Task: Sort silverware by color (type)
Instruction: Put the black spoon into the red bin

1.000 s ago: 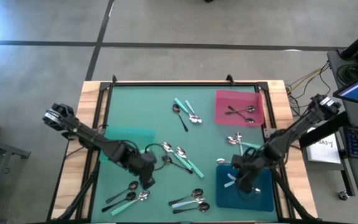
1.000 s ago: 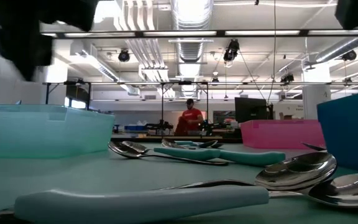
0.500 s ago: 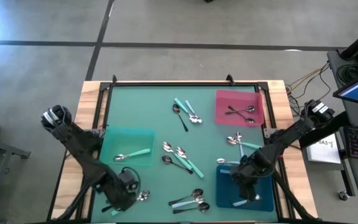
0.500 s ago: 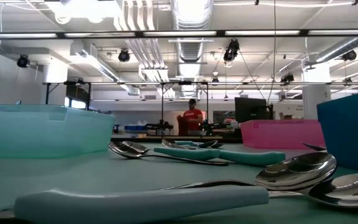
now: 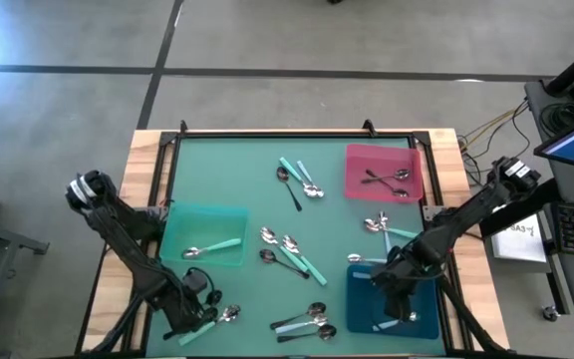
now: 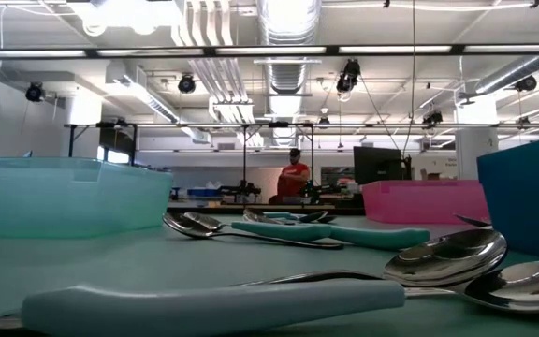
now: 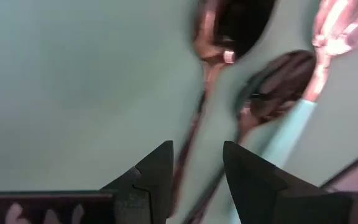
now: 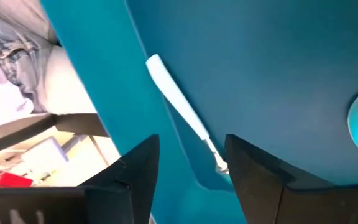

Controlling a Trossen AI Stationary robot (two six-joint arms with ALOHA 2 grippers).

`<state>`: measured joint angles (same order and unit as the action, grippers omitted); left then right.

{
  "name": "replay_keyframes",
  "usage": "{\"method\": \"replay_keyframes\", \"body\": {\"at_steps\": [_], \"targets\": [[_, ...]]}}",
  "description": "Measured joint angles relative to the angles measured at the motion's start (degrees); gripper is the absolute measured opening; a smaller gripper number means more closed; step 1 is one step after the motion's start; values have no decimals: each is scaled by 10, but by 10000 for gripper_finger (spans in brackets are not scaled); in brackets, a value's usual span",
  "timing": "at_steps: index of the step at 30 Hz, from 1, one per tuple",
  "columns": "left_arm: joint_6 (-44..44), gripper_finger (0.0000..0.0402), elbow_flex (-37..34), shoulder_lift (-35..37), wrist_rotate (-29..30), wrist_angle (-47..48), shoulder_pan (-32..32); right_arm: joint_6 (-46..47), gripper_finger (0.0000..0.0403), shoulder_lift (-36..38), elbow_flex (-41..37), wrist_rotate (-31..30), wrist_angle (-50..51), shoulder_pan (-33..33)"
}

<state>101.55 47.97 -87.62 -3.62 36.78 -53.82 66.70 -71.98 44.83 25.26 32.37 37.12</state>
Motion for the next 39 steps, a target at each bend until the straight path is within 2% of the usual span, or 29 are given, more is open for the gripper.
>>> {"method": "replay_keyframes", "body": {"at_steps": [11,15,22,31,39], "targets": [[-5,125,2,-78,-3,-4,1,-27,175,7,51,-13,4,0],[-5,105,8,-88,-6,3,2,-59,173,7,85,-18,5,0],[6,9,13,-90,-4,15,4,-160,173,7,146,-105,5,0],[27,2,11,-63,-4,19,5,-237,173,7,209,-172,49,0],[30,1,37,-14,54,60,8,-295,173,7,232,-251,100,0]]}}
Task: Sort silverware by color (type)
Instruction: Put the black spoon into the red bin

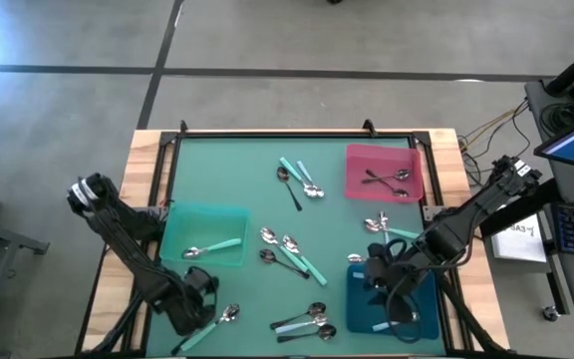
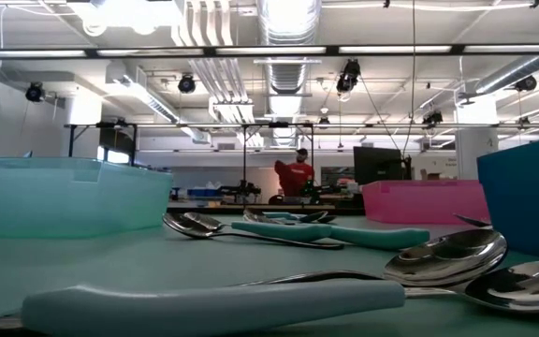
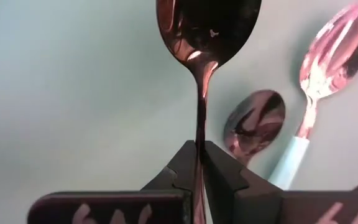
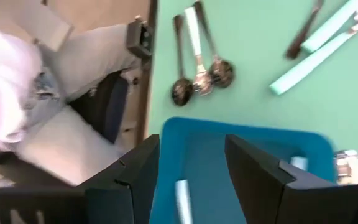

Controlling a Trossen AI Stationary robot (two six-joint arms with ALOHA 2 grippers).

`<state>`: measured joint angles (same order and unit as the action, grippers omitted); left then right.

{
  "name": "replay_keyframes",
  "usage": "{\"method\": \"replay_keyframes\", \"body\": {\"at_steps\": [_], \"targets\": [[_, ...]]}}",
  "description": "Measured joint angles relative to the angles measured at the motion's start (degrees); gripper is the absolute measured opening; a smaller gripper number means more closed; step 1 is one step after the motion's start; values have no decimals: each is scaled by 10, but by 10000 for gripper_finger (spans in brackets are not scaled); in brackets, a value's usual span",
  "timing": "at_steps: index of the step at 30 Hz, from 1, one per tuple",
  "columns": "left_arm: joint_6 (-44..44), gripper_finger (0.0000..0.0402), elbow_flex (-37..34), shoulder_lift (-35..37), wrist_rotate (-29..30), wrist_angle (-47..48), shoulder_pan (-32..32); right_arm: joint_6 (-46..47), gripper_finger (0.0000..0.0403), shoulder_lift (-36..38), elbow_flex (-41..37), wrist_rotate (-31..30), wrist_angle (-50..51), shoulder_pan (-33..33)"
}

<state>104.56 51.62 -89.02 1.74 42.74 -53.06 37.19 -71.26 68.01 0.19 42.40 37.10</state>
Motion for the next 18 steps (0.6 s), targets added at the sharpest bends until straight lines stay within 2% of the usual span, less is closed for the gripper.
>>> {"method": "replay_keyframes", "body": {"at_steps": [3,8,11,15,18], "targets": [[-1,1,25,14,23,20,7,-19,173,0,0,-45,28,-3],[-26,0,89,27,66,108,25,-29,173,3,0,-178,73,-22],[-42,0,139,32,121,192,45,-62,173,7,1,-237,86,-46],[-65,0,189,36,214,286,85,-98,173,8,-5,-352,58,-101],[-126,0,205,42,277,297,132,-123,173,7,-21,-360,-1,-158]]}}
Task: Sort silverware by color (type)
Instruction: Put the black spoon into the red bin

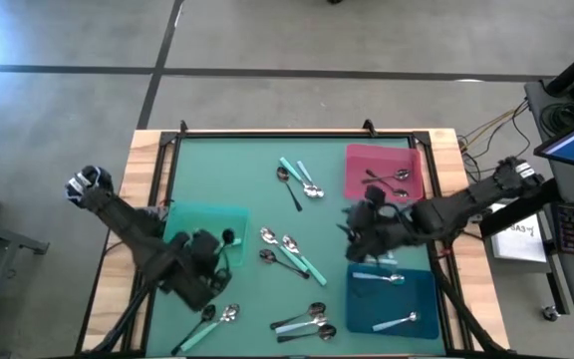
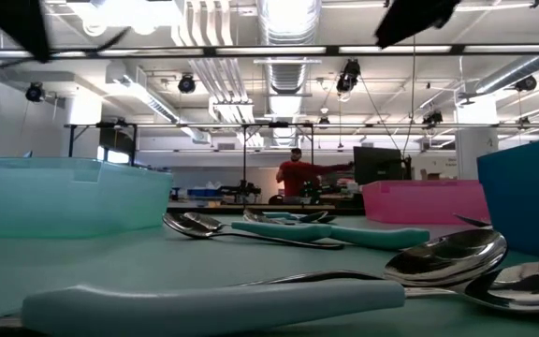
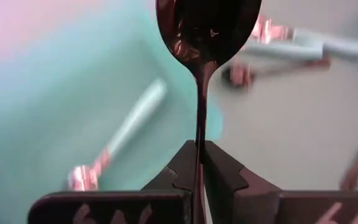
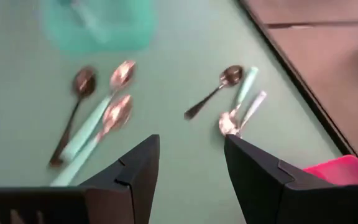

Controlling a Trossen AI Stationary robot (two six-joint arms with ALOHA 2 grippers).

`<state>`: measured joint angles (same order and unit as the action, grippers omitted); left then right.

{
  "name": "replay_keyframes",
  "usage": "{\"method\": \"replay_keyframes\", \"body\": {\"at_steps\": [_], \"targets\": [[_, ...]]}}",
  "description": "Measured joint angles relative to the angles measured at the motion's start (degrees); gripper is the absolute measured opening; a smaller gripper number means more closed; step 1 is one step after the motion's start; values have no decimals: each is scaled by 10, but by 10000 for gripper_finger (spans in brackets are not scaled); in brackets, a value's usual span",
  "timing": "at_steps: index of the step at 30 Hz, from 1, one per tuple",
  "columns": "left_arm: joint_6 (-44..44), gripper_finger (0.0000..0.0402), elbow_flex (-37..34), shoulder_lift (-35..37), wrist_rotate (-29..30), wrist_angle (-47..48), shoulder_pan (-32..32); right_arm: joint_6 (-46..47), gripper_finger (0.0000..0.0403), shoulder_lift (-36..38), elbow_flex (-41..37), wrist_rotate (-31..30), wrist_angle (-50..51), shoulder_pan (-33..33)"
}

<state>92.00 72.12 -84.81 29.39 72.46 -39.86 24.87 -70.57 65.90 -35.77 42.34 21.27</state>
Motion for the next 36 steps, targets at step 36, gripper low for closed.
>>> {"method": "replay_keyframes", "body": {"at_steps": [36], "targets": [[-763,0,-20,-31,-16,-668,244,-128,173,-4,-138,357,-608,-149]]}}
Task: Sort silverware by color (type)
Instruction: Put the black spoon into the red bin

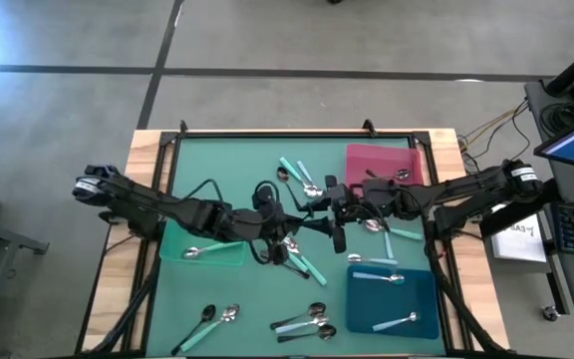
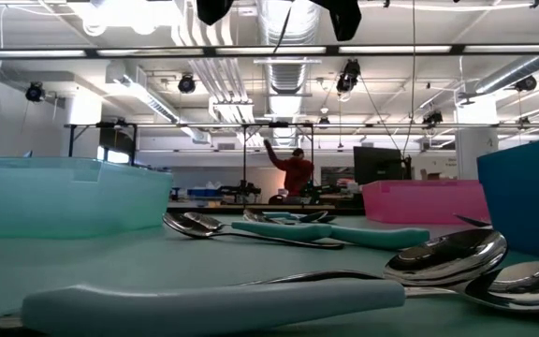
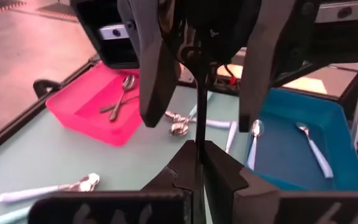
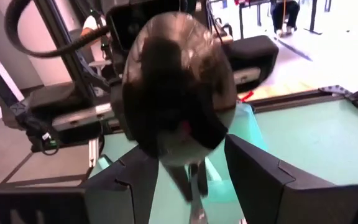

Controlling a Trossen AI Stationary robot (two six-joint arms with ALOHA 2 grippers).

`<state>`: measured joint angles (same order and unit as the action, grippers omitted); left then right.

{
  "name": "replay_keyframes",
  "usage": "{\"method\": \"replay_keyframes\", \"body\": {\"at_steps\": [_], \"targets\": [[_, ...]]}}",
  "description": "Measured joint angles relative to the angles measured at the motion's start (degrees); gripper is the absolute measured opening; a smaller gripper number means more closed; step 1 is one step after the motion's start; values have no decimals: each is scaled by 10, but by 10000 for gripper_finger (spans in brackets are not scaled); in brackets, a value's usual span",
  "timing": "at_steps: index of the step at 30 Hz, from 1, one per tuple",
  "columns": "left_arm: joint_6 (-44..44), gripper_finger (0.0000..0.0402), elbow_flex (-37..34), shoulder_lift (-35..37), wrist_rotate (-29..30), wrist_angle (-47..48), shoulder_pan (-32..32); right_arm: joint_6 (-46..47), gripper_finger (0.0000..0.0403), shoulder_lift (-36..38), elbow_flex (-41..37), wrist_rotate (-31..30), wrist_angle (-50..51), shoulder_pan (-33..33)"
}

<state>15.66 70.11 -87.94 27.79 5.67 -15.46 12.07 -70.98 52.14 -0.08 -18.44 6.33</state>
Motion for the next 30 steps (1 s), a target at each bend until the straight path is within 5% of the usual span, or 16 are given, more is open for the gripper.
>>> {"method": "replay_keyframes", "body": {"at_steps": [6,14,21,30], "targets": [[-26,0,0,-8,0,-42,2,-1,159,0,0,0,-2,-1],[-31,0,0,-9,4,-55,3,-33,21,1,0,-2,-5,-1],[-15,31,1,-10,4,-58,4,-30,9,7,1,-10,11,-16],[-8,96,4,-9,-1,-55,3,-57,8,56,0,-145,131,-53]]}}
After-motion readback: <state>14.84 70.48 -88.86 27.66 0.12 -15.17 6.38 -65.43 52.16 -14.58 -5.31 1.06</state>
